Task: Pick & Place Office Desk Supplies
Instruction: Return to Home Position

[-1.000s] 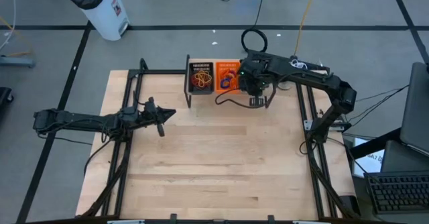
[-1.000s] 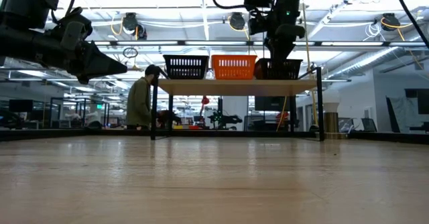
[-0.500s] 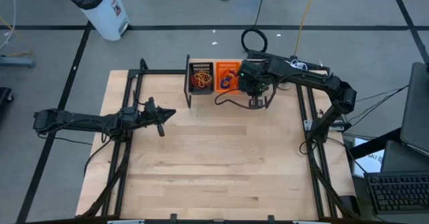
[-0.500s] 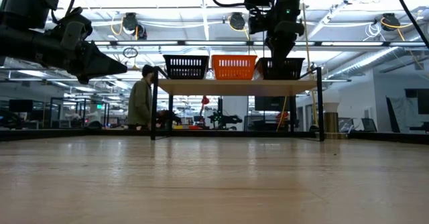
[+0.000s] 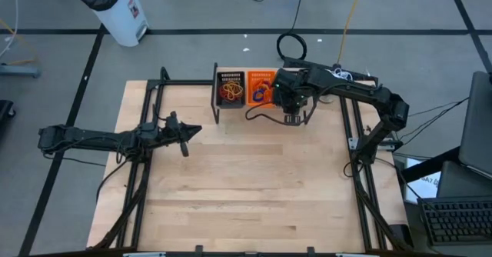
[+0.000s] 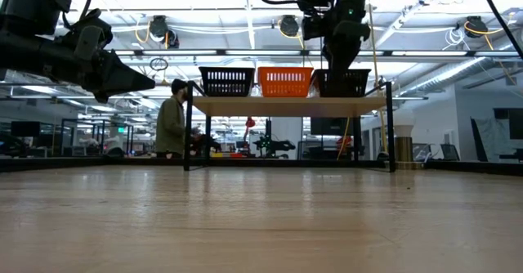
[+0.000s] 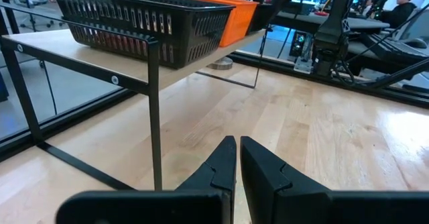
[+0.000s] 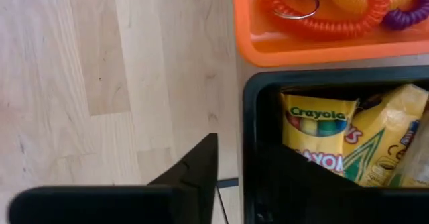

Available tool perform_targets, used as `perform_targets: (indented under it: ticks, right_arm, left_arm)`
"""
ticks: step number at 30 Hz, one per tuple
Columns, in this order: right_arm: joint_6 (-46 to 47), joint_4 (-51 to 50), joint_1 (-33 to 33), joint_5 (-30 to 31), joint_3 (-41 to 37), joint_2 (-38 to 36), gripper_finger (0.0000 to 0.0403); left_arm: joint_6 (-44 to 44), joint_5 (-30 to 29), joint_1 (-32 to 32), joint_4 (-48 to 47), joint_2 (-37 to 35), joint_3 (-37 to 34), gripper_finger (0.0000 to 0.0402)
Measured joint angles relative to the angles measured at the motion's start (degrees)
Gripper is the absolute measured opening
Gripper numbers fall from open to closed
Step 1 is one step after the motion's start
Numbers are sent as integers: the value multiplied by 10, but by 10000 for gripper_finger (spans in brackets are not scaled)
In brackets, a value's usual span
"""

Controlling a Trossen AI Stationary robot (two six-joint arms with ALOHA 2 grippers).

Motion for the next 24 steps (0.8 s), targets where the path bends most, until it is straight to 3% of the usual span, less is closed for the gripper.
perform_targets:
  ticks: [8, 14, 20, 24]
  right_arm:
    - [1, 1, 0, 2, 0, -12, 153]
    - [-3, -9, 0, 0, 0, -62, 184]
    - [4, -11, 0, -1, 0, -162, 196]
    - [19, 7, 0, -43, -2, -254, 188]
  left_arm:
    - [-2, 0, 0, -3, 0, 0, 24]
    - [-4, -21, 0, -33, 0, 0, 24]
    - [19, -32, 0, -3, 0, 0, 24]
    - [72, -30, 0, 13, 0, 21, 24]
